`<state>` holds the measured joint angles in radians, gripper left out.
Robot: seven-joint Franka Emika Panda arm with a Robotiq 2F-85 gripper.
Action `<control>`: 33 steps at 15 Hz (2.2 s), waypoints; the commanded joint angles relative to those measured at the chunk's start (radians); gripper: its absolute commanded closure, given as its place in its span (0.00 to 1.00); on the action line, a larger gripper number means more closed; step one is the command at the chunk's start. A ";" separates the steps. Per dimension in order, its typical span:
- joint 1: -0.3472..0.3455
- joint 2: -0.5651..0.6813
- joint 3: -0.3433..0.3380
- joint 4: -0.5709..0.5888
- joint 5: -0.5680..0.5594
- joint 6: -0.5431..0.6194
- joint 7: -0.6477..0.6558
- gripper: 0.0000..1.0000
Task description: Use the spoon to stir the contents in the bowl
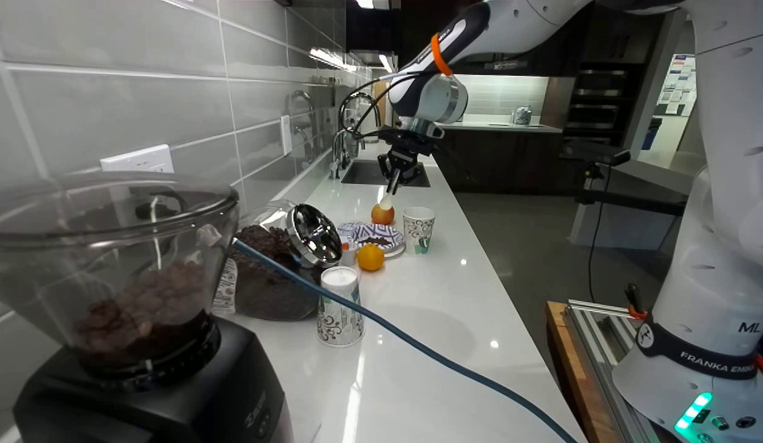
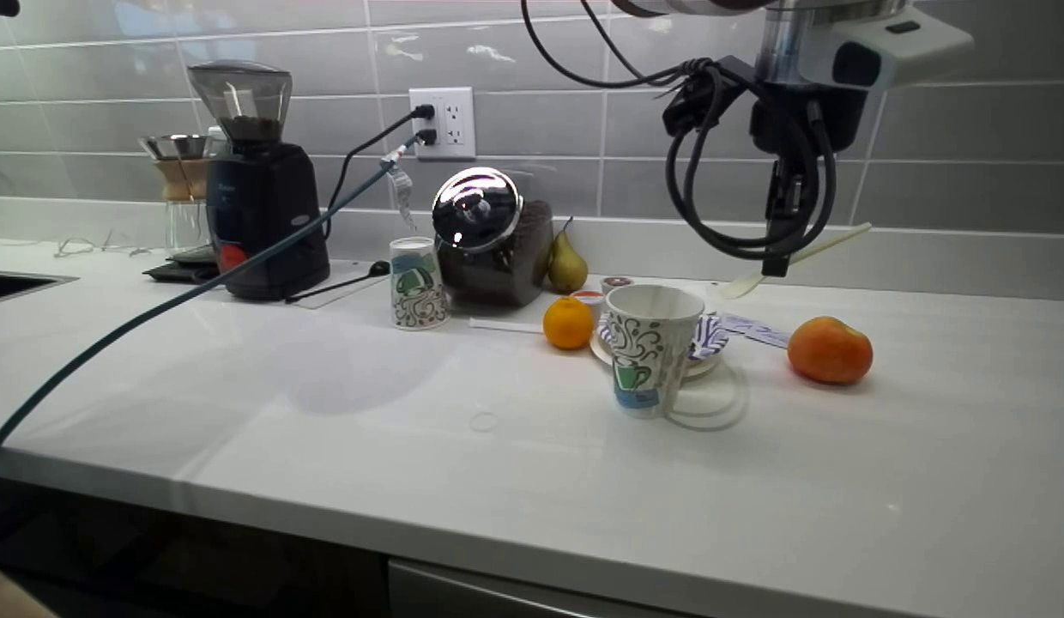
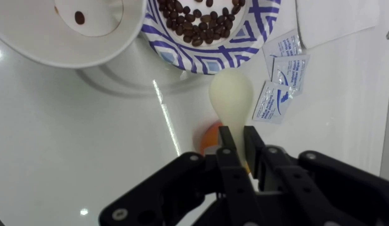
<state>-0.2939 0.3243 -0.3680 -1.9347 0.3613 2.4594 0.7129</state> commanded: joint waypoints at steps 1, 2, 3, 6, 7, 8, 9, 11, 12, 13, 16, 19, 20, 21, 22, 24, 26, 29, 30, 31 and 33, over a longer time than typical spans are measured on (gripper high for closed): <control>0.067 -0.016 -0.007 -0.026 -0.156 0.035 0.061 0.96; 0.091 -0.014 -0.015 -0.029 -0.209 0.045 0.093 0.96; 0.111 -0.016 -0.021 -0.033 -0.256 0.049 0.131 0.96; 0.181 -0.032 -0.046 -0.079 -0.415 0.123 0.281 0.96; 0.206 -0.034 -0.061 -0.098 -0.474 0.152 0.341 0.96; 0.224 -0.033 -0.073 -0.112 -0.516 0.168 0.400 0.96; 0.236 -0.028 -0.082 -0.123 -0.550 0.190 0.447 0.96; 0.189 -0.001 -0.033 -0.074 -0.490 0.144 0.373 0.85; 0.188 0.001 -0.030 -0.074 -0.490 0.144 0.371 0.85; 0.186 0.001 -0.030 -0.073 -0.489 0.144 0.370 0.85; 0.209 0.018 -0.053 -0.075 -0.529 0.131 0.427 0.96; 0.220 0.037 -0.058 -0.085 -0.548 0.115 0.465 0.96; 0.225 0.048 -0.064 -0.085 -0.561 0.121 0.485 0.96; 0.233 0.055 -0.072 -0.083 -0.576 0.121 0.512 0.96; 0.241 0.063 -0.081 -0.082 -0.591 0.117 0.542 0.96; 0.256 0.073 -0.095 -0.082 -0.625 0.118 0.588 0.96; 0.268 0.078 -0.103 -0.082 -0.655 0.121 0.631 0.96; 0.282 0.089 -0.102 -0.080 -0.694 0.143 0.678 0.96; 0.290 0.095 -0.106 -0.078 -0.712 0.149 0.701 0.96; 0.293 0.100 -0.103 -0.076 -0.720 0.152 0.713 0.96; 0.305 0.113 -0.109 -0.069 -0.752 0.159 0.748 0.96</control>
<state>-0.0152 0.4140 -0.4552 -2.0135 -0.3279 2.5926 1.3850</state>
